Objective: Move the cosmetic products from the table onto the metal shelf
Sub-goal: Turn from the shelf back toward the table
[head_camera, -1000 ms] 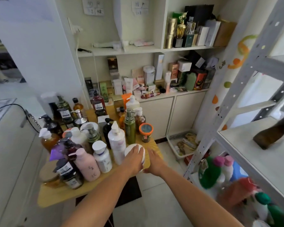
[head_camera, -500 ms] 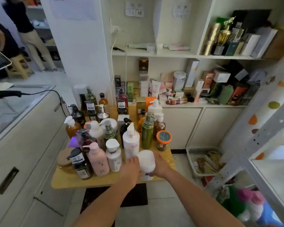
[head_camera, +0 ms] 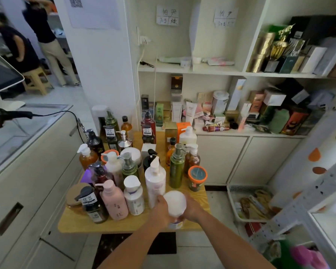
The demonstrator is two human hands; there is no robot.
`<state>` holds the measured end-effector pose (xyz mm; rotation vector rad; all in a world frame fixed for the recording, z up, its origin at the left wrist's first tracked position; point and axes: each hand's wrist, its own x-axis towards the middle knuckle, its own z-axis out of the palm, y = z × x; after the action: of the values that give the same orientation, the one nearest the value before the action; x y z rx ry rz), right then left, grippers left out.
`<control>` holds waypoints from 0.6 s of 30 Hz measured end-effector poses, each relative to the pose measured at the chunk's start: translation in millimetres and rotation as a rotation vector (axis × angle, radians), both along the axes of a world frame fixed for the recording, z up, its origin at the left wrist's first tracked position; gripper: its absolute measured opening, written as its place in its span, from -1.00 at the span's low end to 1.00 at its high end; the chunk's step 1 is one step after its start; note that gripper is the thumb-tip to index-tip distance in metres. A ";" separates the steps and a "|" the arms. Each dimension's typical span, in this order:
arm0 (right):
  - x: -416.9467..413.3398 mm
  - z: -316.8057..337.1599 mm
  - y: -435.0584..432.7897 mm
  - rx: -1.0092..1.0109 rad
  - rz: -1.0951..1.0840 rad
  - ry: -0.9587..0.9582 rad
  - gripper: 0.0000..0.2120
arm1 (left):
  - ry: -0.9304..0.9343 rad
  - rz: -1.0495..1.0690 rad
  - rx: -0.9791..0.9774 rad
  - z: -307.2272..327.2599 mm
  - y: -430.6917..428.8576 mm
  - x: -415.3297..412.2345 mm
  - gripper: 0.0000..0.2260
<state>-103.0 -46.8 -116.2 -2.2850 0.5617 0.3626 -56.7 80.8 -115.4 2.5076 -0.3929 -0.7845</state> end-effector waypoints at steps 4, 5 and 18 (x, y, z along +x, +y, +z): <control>1.5 1.4 -9.9 0.073 -0.066 0.002 -0.09 | -0.050 0.032 -0.084 -4.7 -5.1 -2.2 -0.31; 0.8 1.6 -14.5 0.086 -0.074 0.014 -0.16 | -0.066 0.020 -0.078 -1.7 -6.6 -3.3 -0.29; -68.6 59.7 -67.8 0.357 -0.590 -0.226 -0.18 | -0.101 -0.289 -0.481 47.9 -75.2 -10.9 -0.30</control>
<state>-171.6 -114.5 -56.5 -1.6934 0.9309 -0.0827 -67.6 5.5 -67.6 2.0642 -0.8819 -0.5814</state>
